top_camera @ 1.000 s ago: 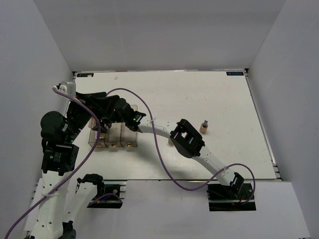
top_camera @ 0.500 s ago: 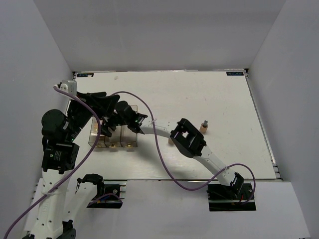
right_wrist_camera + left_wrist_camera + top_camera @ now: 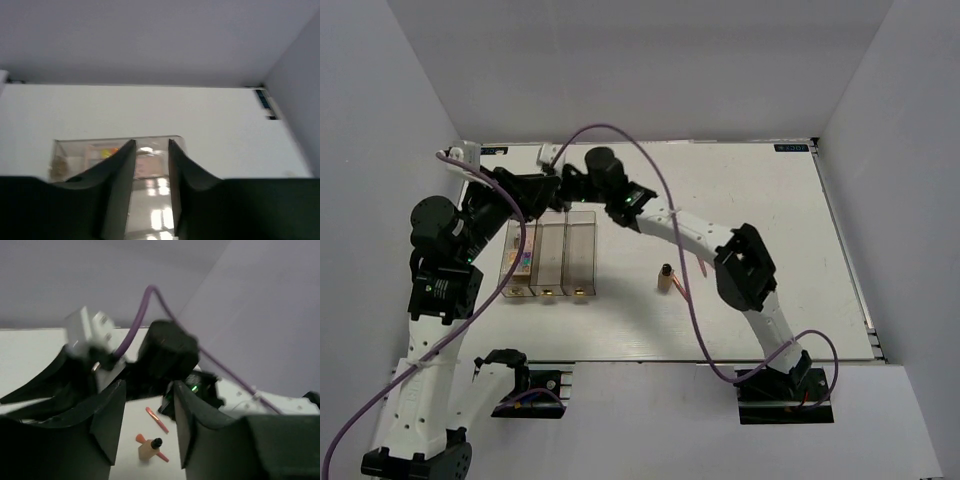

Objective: Organize the makeup

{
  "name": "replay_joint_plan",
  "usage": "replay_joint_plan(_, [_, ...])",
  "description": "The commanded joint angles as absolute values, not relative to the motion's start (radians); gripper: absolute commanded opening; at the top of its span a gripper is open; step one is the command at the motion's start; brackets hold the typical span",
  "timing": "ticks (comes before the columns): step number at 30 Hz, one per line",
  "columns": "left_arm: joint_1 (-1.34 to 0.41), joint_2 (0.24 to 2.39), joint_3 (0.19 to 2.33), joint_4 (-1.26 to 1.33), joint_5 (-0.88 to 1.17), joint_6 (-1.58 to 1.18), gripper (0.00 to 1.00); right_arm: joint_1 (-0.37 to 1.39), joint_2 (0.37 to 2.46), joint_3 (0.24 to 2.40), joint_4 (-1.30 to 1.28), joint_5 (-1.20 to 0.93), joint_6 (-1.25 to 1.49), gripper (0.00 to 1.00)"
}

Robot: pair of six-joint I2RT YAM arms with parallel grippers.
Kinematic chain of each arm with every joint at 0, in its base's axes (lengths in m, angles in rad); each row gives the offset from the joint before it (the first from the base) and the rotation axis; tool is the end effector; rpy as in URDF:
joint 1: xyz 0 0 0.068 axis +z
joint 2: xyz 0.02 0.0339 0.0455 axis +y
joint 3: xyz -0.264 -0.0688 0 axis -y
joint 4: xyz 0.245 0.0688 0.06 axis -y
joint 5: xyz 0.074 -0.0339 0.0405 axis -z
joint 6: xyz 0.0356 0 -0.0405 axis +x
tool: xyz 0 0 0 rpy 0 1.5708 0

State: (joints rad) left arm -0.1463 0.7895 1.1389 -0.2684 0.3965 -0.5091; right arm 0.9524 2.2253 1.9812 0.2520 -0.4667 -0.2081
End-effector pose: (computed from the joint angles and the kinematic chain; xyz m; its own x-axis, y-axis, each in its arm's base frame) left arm 0.1466 -0.0355 0.4498 -0.1813 -0.4277 -0.8856 0.4890 0.7421 -0.4585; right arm 0.2993 0.4483 0.3228 0.2087 -0.0249 -0.9777 -0.9662 0.1492 -0.2101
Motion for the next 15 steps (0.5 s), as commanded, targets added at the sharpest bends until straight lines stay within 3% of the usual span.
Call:
replay_joint_plan(1, [-0.15, 0.828, 1.141, -0.195, 0.481, -0.558, 0.51, 0.842, 2.117, 1.954, 0.148, -0.418, -0.244, 0.27])
replay_joint_plan(3, [-0.15, 0.869, 1.144, -0.187, 0.537, -0.577, 0.36, 0.763, 2.079, 1.95, 0.042, -0.375, -0.255, 0.01])
replay_joint_plan(7, [-0.15, 1.004, 1.196, -0.274, 0.651, -0.586, 0.15, 0.613, 1.994, 1.936, -0.135, -0.348, -0.293, 0.0])
replay_joint_plan(9, [-0.162, 1.058, 1.206, -0.299, 0.692, -0.595, 0.12, 0.575, 1.964, 1.954, -0.257, -0.351, -0.314, 0.0])
replay_joint_plan(10, [-0.163, 1.104, 1.206, -0.311, 0.702, -0.601, 0.12, 0.559, 1.954, 1.96, -0.299, -0.348, -0.328, 0.08])
replay_joint_plan(11, [-0.188, 1.15, 1.209, -0.337, 0.703, -0.595, 0.12, 0.499, 1.938, 1.96, -0.372, -0.35, -0.331, 0.32])
replay_joint_plan(15, [-0.285, 1.256, 1.235, -0.426, 0.667, -0.559, 0.14, 0.367, 1.878, 1.884, -0.489, -0.392, -0.334, 0.64])
